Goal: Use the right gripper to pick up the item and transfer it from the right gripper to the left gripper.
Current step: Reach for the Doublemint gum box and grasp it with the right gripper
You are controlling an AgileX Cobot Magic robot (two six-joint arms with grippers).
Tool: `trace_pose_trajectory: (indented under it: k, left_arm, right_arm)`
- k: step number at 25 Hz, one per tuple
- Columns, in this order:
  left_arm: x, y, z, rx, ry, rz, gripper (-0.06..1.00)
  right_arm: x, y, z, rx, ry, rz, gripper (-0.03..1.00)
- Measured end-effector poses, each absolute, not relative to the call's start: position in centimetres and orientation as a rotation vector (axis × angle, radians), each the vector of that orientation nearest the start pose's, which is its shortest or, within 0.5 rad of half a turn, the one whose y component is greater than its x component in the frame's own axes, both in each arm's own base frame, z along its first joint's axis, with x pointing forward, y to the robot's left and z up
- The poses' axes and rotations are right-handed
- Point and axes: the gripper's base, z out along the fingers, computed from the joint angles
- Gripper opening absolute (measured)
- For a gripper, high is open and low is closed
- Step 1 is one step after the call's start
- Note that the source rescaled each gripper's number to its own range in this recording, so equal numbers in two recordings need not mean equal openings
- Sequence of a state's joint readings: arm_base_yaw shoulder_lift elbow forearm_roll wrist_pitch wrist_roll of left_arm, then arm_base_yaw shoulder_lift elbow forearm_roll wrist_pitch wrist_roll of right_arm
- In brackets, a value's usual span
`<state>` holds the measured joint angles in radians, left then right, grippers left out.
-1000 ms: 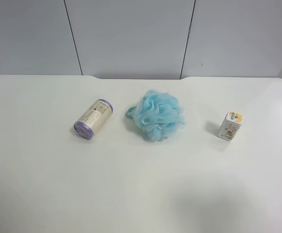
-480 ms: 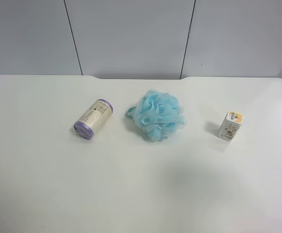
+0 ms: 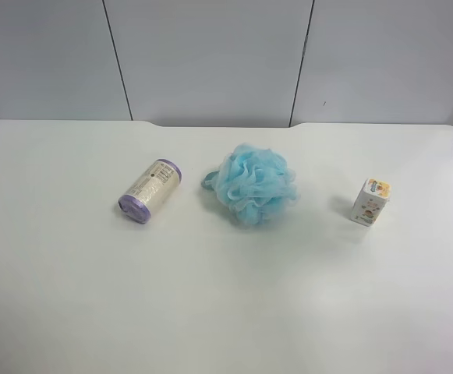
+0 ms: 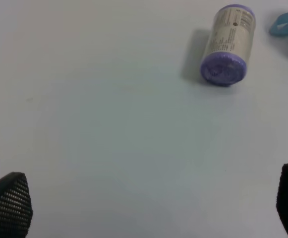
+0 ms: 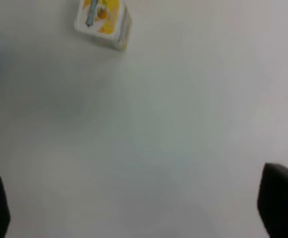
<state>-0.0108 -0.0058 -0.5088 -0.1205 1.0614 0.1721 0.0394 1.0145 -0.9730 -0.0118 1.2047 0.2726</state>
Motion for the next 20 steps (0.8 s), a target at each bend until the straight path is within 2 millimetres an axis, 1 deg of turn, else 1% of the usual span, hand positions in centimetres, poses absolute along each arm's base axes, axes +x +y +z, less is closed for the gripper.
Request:
trace_pose_trajectory:
  k: [4,10,20]
  left_arm:
    - [-0.7,-0.9,28.0,0.191,2.016,-0.042,1.0]
    - [-0.7,-0.9,28.0,0.191,2.016,-0.042,1.0]
    - [-0.7,-0.9,28.0,0.191,2.016,-0.042,1.0]
  right_arm:
    - [20.0,0.6,31.6,0.402,2.81,0.046,0.99]
    - [23.6,0.5,29.5,0.517,2.897,-0.007,0.99]
    - [29.3,0.7,28.2,0.636,2.923,-0.022,0.99]
